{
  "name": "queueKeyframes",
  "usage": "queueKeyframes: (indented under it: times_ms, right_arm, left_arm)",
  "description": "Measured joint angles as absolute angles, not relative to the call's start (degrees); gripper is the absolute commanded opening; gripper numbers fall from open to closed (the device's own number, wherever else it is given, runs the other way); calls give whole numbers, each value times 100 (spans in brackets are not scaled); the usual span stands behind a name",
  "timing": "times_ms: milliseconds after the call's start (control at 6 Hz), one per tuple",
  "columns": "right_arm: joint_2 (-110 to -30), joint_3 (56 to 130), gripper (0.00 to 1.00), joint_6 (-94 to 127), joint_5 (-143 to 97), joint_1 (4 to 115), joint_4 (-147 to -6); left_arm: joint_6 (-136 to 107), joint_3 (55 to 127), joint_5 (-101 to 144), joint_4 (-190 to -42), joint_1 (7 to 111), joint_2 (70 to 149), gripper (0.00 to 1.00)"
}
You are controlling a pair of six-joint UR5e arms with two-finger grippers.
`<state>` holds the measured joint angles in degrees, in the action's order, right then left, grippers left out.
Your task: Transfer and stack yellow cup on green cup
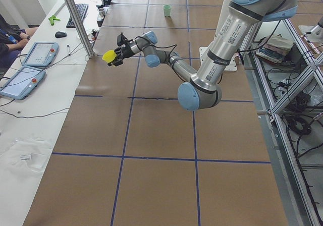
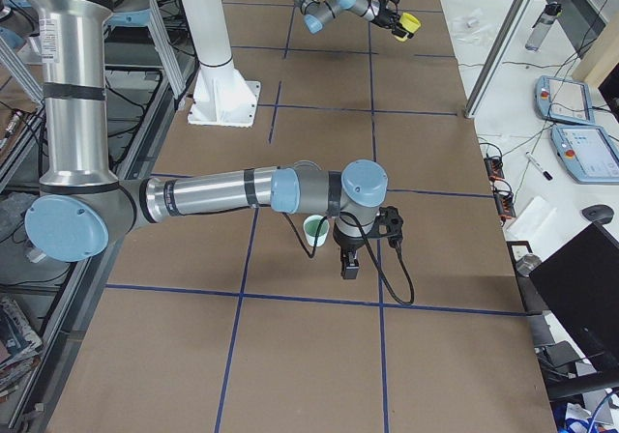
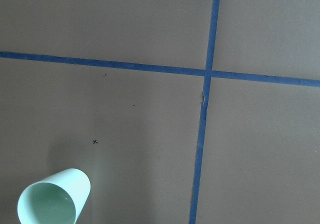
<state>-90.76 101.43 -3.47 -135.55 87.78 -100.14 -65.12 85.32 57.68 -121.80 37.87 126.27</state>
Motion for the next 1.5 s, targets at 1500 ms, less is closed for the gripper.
queueKeyframes:
  times_ms: [1500]
  right_arm:
    - [-6752, 10097, 99, 1601, -13776, 7281, -10619]
  left_arm:
    - [-6347, 7098, 3972, -12173, 2223, 14419, 29]
